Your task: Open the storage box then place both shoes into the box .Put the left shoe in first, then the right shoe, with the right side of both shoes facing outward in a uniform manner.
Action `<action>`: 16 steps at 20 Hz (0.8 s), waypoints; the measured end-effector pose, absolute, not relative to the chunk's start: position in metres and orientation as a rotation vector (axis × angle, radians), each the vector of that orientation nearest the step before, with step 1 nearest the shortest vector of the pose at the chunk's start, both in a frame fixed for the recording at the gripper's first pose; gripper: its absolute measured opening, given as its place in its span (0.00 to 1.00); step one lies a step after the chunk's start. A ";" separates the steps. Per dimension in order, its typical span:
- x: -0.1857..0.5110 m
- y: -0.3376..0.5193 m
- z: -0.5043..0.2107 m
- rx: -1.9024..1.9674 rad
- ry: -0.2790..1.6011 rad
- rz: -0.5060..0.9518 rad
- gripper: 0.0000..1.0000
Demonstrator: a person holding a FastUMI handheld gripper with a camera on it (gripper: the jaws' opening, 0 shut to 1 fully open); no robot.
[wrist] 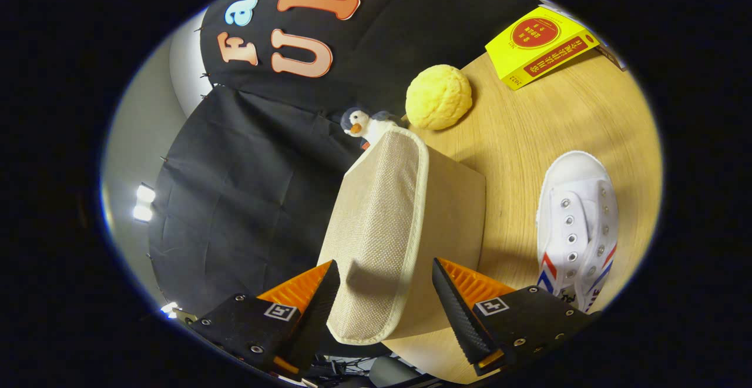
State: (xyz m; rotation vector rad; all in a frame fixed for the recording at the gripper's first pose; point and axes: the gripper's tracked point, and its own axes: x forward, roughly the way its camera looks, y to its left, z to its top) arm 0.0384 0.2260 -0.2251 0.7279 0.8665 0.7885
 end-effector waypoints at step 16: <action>0.031 0.236 -0.106 0.674 0.623 0.767 0.12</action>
